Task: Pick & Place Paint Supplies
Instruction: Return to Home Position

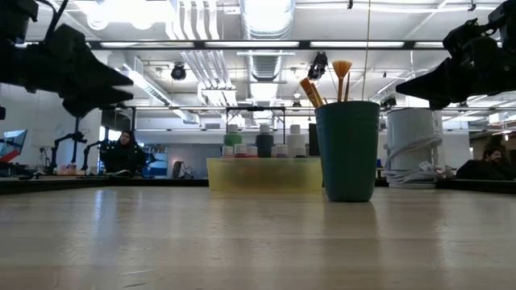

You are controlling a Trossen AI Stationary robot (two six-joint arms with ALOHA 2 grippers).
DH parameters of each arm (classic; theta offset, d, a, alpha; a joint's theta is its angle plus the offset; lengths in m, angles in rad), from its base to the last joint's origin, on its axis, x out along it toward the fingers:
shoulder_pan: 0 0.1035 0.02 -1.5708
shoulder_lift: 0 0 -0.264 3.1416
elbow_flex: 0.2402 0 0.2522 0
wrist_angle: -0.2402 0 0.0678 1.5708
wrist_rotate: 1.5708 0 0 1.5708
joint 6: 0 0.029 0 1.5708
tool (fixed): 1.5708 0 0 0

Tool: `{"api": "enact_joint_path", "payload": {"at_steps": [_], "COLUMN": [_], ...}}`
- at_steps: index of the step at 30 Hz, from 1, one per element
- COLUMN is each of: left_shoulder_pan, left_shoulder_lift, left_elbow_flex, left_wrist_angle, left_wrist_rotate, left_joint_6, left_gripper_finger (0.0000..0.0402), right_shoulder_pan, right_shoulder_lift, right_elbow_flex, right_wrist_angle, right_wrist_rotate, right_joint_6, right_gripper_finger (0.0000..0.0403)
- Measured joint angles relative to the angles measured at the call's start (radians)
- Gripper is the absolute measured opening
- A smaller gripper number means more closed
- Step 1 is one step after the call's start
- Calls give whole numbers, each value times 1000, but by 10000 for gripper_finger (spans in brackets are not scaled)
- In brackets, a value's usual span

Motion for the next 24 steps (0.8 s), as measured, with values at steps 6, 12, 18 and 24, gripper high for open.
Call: {"api": "enact_joint_path", "payload": {"at_steps": [6, 12, 18, 24], "left_shoulder_pan": [-1, -1, -1, -1], "left_shoulder_lift": [0, 3, 3, 3], "left_elbow_flex": [-50, -61, -61, -61], "left_wrist_angle": [152, 175, 174, 173], "left_wrist_rotate": [274, 327, 327, 326], "left_joint_6": [214, 250, 211, 210], "left_gripper_finger": [257, 257, 257, 257], "right_shoulder_pan": [0, 0, 0, 0], "right_shoulder_lift": [0, 0, 0, 0], "right_elbow_flex": [0, 0, 0, 0], "right_wrist_angle": [0, 0, 0, 0], "right_wrist_rotate": [0, 0, 0, 0], "right_joint_6": [0, 0, 0, 0], "right_gripper_finger": [8, 8, 8, 8]}}
